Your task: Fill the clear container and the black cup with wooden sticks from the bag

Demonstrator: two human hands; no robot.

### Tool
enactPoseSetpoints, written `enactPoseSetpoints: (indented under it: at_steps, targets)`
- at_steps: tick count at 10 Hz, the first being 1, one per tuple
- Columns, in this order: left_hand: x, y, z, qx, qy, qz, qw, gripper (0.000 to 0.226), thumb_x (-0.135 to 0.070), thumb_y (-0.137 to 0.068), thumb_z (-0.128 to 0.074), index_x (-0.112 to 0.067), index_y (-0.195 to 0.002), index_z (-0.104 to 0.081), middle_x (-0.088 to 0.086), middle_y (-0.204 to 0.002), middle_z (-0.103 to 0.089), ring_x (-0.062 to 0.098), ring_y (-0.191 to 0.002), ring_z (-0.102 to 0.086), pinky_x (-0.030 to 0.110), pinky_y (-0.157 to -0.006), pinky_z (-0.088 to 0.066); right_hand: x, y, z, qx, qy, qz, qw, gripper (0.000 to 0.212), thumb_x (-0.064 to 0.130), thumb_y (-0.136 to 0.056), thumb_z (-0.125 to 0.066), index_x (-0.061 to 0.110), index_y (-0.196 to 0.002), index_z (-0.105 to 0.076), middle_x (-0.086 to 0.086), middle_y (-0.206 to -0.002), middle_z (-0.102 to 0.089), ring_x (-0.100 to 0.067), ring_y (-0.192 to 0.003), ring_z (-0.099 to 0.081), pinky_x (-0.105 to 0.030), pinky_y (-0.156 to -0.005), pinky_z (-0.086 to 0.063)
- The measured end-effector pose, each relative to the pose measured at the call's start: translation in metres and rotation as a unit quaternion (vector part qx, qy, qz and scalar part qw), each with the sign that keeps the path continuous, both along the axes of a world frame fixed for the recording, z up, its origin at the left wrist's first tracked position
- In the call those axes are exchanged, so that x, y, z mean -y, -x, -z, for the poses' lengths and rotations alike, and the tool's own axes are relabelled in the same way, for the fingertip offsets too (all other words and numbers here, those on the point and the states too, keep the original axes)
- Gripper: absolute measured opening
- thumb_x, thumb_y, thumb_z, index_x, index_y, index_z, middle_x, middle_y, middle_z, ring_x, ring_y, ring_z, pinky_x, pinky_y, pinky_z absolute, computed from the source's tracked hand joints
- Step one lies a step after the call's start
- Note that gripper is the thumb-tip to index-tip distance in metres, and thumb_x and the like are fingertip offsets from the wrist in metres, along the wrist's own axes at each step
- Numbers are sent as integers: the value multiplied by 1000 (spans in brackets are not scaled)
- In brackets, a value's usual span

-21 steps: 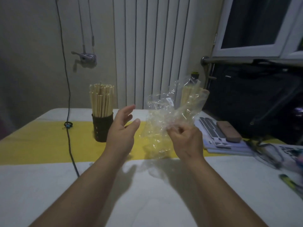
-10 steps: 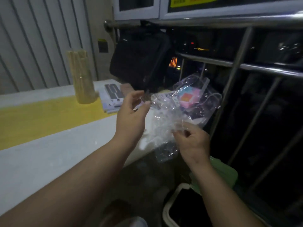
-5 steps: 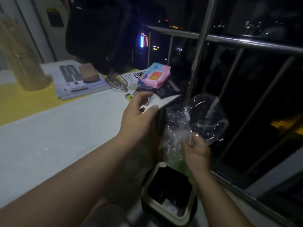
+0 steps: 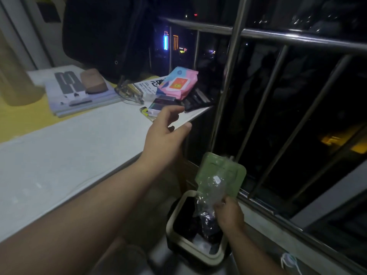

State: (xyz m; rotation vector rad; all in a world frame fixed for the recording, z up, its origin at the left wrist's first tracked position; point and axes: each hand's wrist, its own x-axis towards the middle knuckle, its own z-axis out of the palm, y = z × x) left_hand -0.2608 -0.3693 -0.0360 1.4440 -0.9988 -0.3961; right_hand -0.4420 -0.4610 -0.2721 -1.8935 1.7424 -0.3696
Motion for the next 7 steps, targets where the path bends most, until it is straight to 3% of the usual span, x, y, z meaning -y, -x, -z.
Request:
enactPoseSetpoints:
  at_steps: [2, 3, 4, 5, 6, 7]
  targets:
    - [0, -3, 3, -4, -4, -2, 1000, 33, -19, -94, -67, -33, -122, -58, -8, -127, -61, 9, -125, -53, 41, -108, -46, -2, 1, 26, -6, -33, -24, 999, 12, 13, -91, -60, 20, -101, -62, 1, -95, -60, -17, -78, -53, -25, -65, -41]
    - [0, -5, 3, -5, -7, -5, 1000, 35, -20, -94, -67, -30, -126, -58, -7, -129, -60, 9, -126, -53, 41, -108, -46, -2, -1, 28, -7, -74, -53, 996, 29, 3, -91, -55, 21, -114, -62, 2, -98, -64, -13, -77, -54, -22, -63, -41]
    - [2, -5, 4, -8, -5, -6, 1000, 35, -20, -94, -68, -28, -127, -58, -6, -129, -61, 10, -126, -53, 41, -108, -45, 0, -3, 34, -91, -109, -119, 983, 34, 13, -95, -50, 26, -125, -60, 0, -118, -66, -19, -99, -62, -23, -77, -45]
    - [3, -6, 5, -5, 2, -6, 1000, 34, -19, -92, -69, -29, -123, -59, -8, -125, -62, 8, -124, -54, 40, -107, -45, 8, -5, 37, -152, -129, -108, 974, 20, 21, -94, -48, 18, -98, -68, -3, -105, -70, -22, -101, -67, -26, -78, -50]
    - [4, -7, 4, -6, 4, -6, 1000, 35, -23, -90, -70, -28, -123, -59, -8, -124, -62, 8, -124, -54, 40, -107, -46, 13, -11, 15, -165, -120, -108, 973, 22, 18, -97, -45, 13, -99, -66, -6, -105, -68, -25, -105, -65, -27, -78, -47]
    - [3, -7, 2, -3, 1, -11, 1000, 35, -20, -94, -68, -26, -126, -59, -6, -128, -61, 9, -126, -53, 41, -109, -45, 17, -21, -8, -111, -100, -83, 985, 26, 16, -99, -44, 10, -112, -65, -12, -114, -67, -28, -106, -64, -28, -79, -47]
